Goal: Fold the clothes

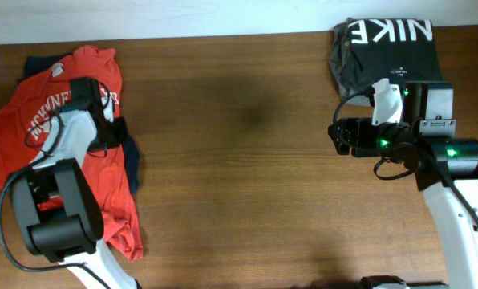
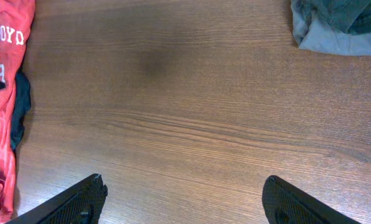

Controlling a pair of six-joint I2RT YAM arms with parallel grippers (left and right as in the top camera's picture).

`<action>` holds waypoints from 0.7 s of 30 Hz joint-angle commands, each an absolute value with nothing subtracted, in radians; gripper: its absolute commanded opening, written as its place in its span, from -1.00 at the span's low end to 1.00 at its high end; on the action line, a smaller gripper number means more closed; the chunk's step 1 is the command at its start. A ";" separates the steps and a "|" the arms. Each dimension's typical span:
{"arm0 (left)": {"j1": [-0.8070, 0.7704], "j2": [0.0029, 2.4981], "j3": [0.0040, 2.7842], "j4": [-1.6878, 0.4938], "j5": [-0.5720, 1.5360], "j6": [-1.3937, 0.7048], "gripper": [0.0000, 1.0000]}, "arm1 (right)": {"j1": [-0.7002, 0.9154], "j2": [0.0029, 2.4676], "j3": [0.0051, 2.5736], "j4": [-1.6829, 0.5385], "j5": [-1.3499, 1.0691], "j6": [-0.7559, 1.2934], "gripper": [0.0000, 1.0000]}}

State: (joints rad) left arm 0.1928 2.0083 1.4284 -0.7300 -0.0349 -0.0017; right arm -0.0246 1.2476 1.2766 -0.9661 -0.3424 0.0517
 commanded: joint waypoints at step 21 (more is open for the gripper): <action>0.191 2.093 1.505 -0.822 -0.042 0.022 -0.18 | -0.026 1.248 1.295 -0.965 -0.355 0.048 0.70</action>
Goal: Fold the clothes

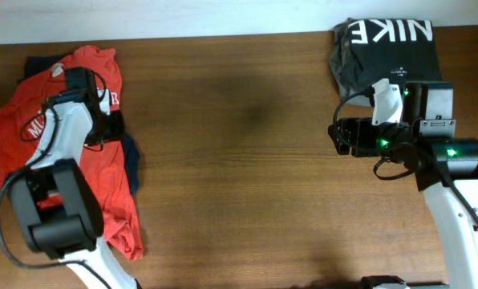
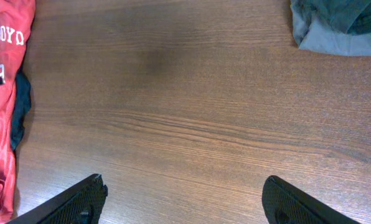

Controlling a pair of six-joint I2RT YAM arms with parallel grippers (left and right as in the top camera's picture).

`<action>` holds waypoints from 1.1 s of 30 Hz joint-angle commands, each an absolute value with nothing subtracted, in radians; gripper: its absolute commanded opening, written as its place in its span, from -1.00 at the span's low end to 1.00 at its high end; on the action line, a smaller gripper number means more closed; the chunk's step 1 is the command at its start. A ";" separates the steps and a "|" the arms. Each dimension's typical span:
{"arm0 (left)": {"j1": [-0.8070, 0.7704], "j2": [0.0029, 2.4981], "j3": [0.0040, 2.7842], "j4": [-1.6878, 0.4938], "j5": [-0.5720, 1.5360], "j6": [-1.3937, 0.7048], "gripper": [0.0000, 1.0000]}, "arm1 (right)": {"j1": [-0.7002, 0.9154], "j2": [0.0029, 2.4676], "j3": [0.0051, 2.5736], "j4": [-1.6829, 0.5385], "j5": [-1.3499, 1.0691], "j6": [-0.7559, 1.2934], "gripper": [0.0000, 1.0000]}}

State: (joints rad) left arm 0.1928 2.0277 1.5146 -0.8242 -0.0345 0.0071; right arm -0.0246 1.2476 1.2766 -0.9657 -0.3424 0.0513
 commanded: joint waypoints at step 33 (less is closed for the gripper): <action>0.189 2.195 1.968 -1.283 -0.041 0.039 -0.99 | -0.027 1.250 1.295 -0.962 -0.340 0.048 0.69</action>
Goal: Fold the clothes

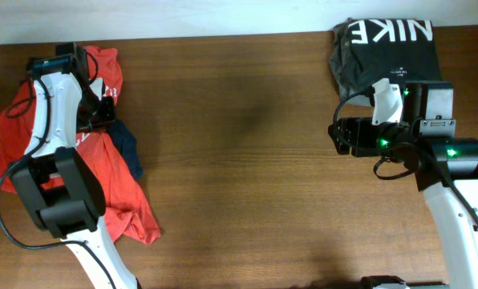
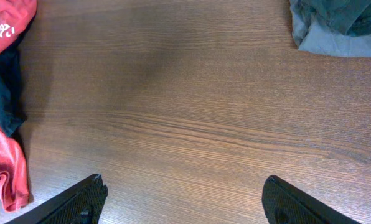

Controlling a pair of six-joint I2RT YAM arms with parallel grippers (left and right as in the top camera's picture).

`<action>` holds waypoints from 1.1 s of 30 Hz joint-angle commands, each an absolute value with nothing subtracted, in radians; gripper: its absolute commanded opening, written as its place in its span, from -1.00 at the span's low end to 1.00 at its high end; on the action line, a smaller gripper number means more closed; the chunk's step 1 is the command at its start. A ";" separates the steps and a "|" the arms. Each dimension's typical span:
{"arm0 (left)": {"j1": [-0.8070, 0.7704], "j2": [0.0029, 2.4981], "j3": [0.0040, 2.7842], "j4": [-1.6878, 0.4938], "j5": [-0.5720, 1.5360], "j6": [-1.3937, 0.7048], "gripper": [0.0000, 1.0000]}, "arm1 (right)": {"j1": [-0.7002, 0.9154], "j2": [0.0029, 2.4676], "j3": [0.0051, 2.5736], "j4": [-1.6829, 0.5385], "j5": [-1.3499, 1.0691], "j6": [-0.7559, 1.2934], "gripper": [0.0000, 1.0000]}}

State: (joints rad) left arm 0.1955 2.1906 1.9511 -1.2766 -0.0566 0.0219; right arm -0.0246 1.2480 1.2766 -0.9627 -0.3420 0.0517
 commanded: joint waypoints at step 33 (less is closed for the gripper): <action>0.392 1.794 1.374 -1.041 0.134 -0.101 -0.41 | -0.027 1.252 1.295 -0.970 -0.318 0.007 0.71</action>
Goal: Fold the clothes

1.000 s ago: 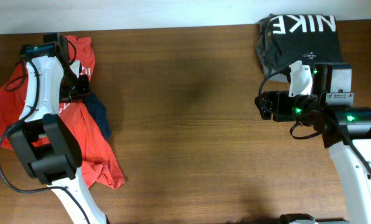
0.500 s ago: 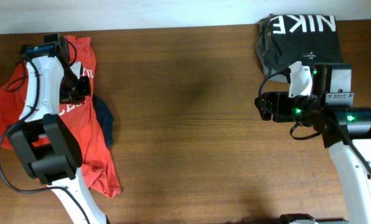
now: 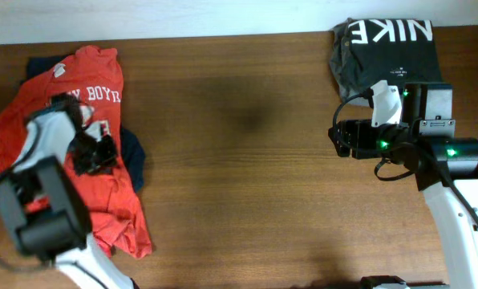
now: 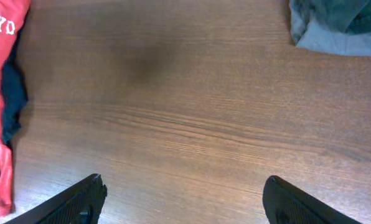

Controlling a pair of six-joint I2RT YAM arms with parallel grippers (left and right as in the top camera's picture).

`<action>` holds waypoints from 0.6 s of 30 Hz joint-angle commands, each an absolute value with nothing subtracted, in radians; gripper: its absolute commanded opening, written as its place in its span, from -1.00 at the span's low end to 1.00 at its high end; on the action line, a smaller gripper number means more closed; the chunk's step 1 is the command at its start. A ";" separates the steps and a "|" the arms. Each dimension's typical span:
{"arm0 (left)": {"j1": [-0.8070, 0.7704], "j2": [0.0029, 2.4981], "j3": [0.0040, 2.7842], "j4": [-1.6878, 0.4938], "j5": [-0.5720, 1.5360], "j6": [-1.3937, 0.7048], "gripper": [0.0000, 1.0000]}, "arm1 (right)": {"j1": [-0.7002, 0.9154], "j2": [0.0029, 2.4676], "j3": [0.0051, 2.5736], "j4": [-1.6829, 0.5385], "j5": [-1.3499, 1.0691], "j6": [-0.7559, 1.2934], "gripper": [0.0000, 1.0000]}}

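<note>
A crumpled red T-shirt (image 3: 70, 136) with white lettering lies at the table's left end, over a dark navy garment (image 3: 133, 156). My left gripper (image 3: 95, 152) is down on the middle of the red shirt; the overhead view does not show how its jaws stand. At the right my right gripper (image 3: 336, 138) hovers over bare wood, pointing left. It is open (image 4: 184, 180) with nothing between its fingers (image 4: 79, 200). The right wrist view catches the red T-shirt and the navy garment (image 4: 12, 93) at its left edge.
A folded dark shirt (image 3: 387, 44) with white NIKE lettering lies at the back right, just behind my right arm; its edge (image 4: 335, 28) shows at the top right of the wrist view. Brown wooden table (image 3: 239, 177) spans between the two arms.
My left arm has come from the back left corner down to the middle of the red shirt. The shirt now lies wider, its lettering facing up. The right arm has not moved.
My left gripper was on the bunched red shirt near its lettering, then slightly farther back. Then the arm was at the back left with the shirt pulled up and narrowed. Now the shirt lies spread again with the gripper at its middle. The right gripper stayed open throughout.
</note>
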State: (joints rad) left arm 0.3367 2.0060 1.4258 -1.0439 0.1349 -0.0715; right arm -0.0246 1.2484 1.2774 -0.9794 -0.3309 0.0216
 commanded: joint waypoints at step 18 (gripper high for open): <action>0.647 1.327 0.819 -0.827 -0.076 -0.395 -0.20 | -0.027 1.331 1.295 -0.973 -0.330 0.003 0.71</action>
